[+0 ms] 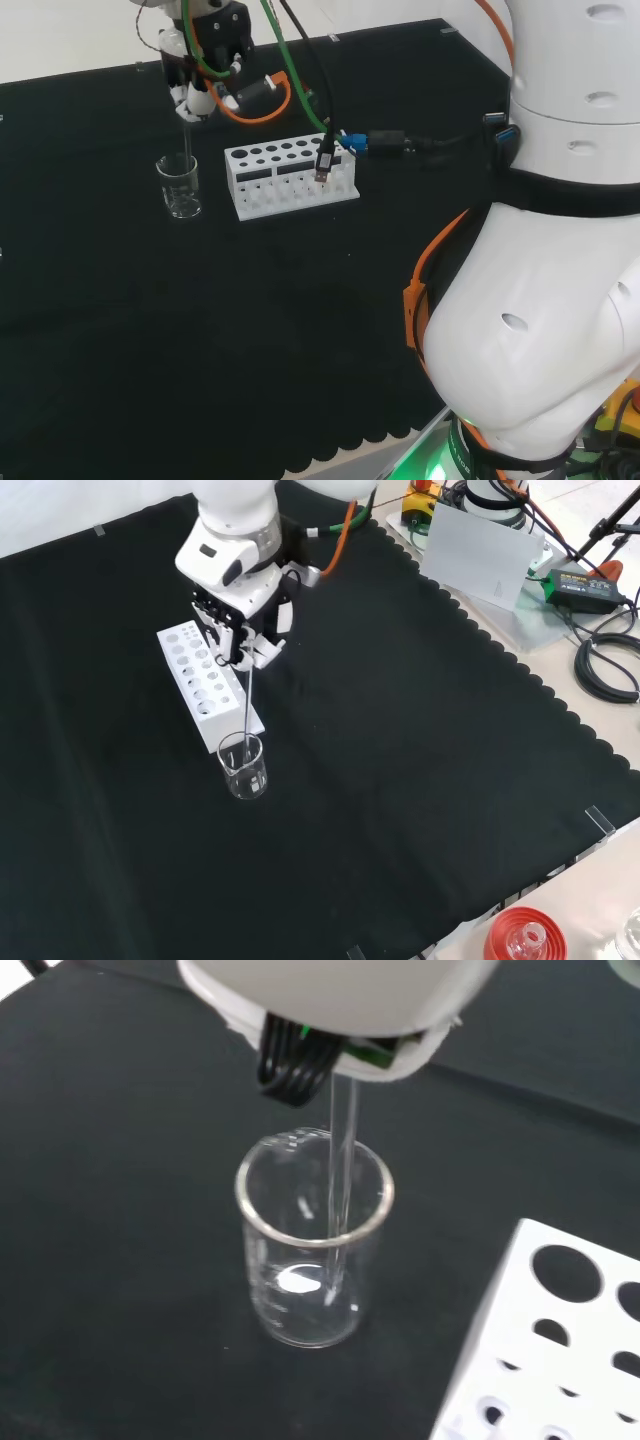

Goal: Stir in the beaker to the left of the white test tube rack with the glass rod.

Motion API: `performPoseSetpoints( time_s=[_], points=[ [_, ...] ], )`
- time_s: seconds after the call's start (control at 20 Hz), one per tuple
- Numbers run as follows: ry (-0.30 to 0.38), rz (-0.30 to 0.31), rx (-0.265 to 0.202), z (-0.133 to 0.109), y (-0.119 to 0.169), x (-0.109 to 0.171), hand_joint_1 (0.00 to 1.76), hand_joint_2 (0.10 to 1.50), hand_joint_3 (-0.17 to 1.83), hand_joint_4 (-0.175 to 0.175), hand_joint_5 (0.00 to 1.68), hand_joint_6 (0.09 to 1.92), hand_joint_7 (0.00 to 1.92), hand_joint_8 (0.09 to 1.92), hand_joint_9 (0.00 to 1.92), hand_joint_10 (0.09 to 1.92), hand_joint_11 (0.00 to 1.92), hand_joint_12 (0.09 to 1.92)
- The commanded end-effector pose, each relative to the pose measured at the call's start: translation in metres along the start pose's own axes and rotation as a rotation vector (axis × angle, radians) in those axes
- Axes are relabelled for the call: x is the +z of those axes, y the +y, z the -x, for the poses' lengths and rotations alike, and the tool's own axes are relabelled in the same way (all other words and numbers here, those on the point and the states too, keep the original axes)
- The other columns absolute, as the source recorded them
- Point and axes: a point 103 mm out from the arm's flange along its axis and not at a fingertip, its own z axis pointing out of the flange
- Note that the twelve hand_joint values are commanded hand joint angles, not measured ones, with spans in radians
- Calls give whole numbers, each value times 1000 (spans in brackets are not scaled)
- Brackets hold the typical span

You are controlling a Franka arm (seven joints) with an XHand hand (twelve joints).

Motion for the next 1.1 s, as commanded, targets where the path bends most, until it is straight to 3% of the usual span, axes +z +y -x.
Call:
performPoseSetpoints(
  time_s=[0.05,0.3,0.55,1.1],
  points=[
    [-2,1,-17,-16,5,-3,1218,577,837,-175,1245,799,1670,627,1880,355,1709,707],
    [30,24,-50,-18,7,-3,1218,577,837,-175,1245,799,1670,627,1880,354,1709,708],
    [39,23,-52,-15,7,-2,1218,577,837,-175,1245,798,1670,627,1879,354,1709,708],
    [3,27,-12,-15,1,-10,1218,576,837,-175,1246,798,1671,626,1879,353,1708,708]
  ],
)
